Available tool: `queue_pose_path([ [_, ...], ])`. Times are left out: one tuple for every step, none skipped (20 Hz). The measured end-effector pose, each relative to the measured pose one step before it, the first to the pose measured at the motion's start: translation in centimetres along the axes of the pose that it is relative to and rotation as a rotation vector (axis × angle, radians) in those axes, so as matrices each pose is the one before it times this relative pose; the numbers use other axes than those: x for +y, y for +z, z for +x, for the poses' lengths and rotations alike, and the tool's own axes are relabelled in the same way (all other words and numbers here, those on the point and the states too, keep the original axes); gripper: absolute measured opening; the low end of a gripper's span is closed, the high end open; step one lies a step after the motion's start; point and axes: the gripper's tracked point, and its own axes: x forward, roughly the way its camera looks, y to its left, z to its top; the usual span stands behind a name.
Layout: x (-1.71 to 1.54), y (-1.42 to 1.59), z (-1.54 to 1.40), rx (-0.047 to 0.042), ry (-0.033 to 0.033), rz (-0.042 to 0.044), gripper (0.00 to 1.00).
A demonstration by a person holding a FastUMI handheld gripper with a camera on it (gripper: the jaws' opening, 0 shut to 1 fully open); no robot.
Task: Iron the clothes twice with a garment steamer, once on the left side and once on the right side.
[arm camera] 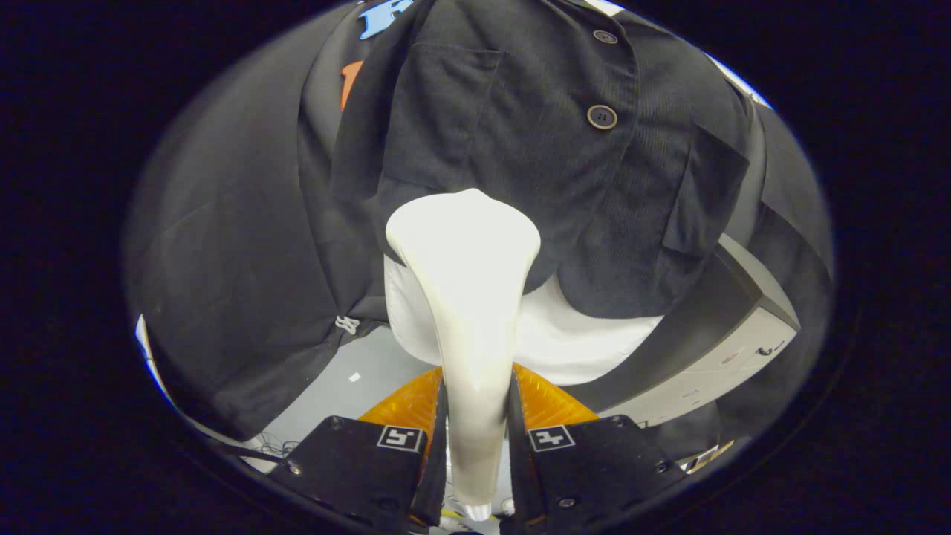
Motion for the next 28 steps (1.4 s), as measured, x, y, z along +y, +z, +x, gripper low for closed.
queue_pose_path([
  [-0.055,-0.179,-0.038,0.00426,0.00273,0.00229,0.38],
  [-0.045,-0.180,-0.227,-0.00018,0.00293,0.01021,0.38],
  [0.140,0.100,-0.299,-0.00565,0.00598,0.01008,0.38],
  [-0.104,0.189,-0.435,-0.00169,0.00179,0.00499,0.38],
  [-0.247,0.390,-0.678,-0.00856,0.00485,0.00858,0.38],
  [-0.337,0.288,-0.734,-0.01266,0.00920,0.00971,0.38],
  [-0.433,0.538,-0.811,-0.01729,0.00839,0.01028,0.38],
  [-0.467,0.605,-0.942,-0.01806,0.00871,0.00912,0.38],
  [-0.501,0.572,-1.001,-0.01841,0.00675,0.00636,0.38],
  [-0.608,0.974,-1.439,-0.02817,0.01047,0.01214,0.38],
  [-0.711,0.985,-1.296,-0.02852,0.00635,0.00700,0.38],
  [-0.914,0.967,-1.386,-0.02728,0.00537,0.00467,0.38],
  [-0.607,0.950,-1.324,-0.02155,0.00738,0.00963,0.38],
  [-1.293,1.089,-1.834,-0.03002,0.00895,0.00661,0.38],
  [-1.515,1.073,-1.510,-0.02643,0.00487,0.00709,0.38],
  [-1.856,0.915,-1.310,-0.03302,-0.00189,0.00784,0.38],
  [-1.754,0.940,-1.292,-0.02789,-0.00646,0.01057,0.38],
  [-1.757,0.767,-1.195,-0.02493,-0.00460,0.01163,0.38],
  [-1.733,0.923,-1.257,-0.02038,-0.00583,0.01293,0.38],
  [-1.984,0.752,-1.390,-0.02140,-0.00682,0.01341,0.38],
  [-2.024,0.819,-0.991,-0.02245,-0.01117,0.01214,0.38],
  [-1.889,0.699,-0.743,-0.01766,-0.01036,0.00619,0.38],
  [-2.024,0.600,-0.853,-0.01351,-0.00767,0.01086,0.38],
  [-1.734,0.288,-0.737,-0.01089,-0.00810,0.00936,0.38],
  [-1.920,0.407,-0.997,-0.00916,-0.00699,0.00459,0.38],
  [-2.039,0.249,-0.775,-0.01212,-0.00671,0.00171,0.38],
  [-1.818,0.273,-0.781,-0.00591,-0.00337,0.00243,0.38],
  [-1.900,-0.073,-0.859,-0.00043,-0.00156,0.00748,0.38],
])
